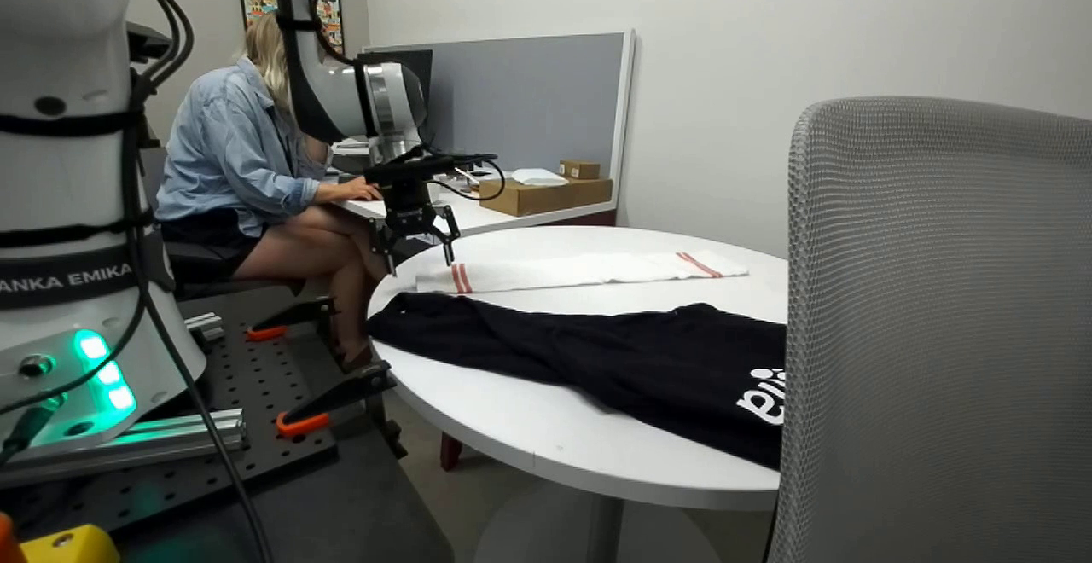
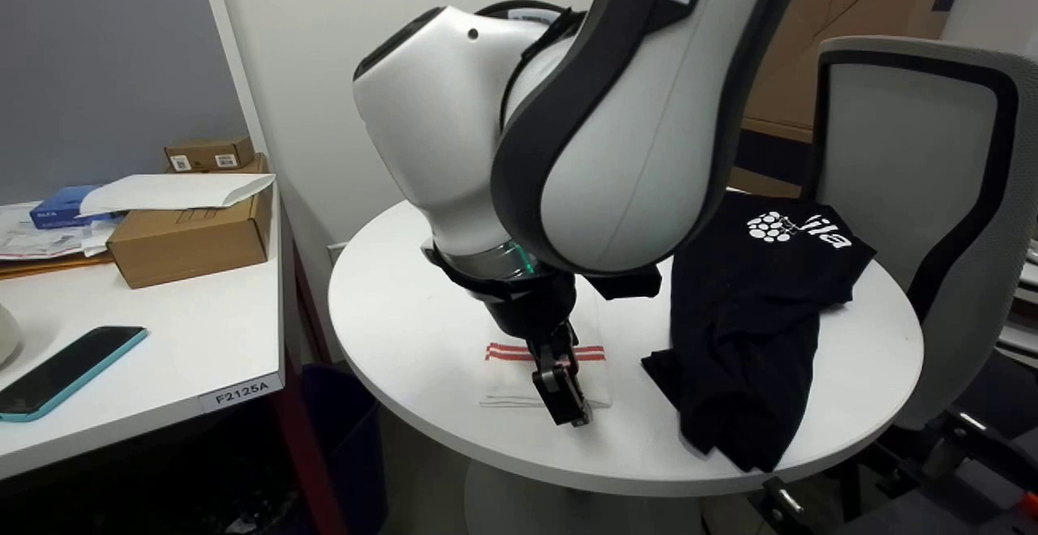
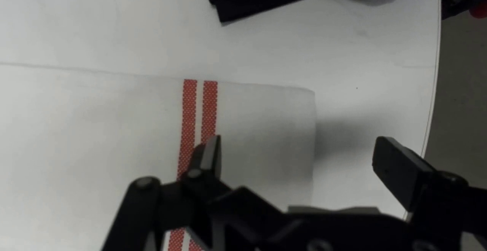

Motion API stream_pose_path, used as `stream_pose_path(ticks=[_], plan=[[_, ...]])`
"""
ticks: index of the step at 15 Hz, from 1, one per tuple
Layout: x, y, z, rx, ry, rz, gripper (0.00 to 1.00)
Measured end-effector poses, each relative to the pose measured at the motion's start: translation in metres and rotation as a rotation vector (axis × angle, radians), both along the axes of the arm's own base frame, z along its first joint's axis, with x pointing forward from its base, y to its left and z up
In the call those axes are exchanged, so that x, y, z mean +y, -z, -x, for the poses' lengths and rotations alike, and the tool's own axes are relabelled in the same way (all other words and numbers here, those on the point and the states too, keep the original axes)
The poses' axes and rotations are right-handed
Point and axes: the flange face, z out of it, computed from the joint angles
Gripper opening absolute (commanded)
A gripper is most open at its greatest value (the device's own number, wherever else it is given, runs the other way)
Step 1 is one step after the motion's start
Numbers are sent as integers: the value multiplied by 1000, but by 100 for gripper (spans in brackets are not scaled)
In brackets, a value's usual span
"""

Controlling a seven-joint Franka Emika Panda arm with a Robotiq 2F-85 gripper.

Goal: Fold the towel

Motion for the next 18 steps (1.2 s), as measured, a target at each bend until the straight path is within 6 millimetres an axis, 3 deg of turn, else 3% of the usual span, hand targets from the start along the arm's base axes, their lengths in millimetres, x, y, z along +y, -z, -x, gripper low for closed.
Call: stream_pose_path(ticks=[6, 8, 10, 17, 18], plan=[[12, 9, -8, -38, -1, 4, 91], [12, 12, -9, -40, 0, 6, 67], [12, 17, -11, -40, 6, 9, 56], [18, 13, -16, -54, 11, -3, 2], [21, 9, -17, -60, 15, -11, 1]])
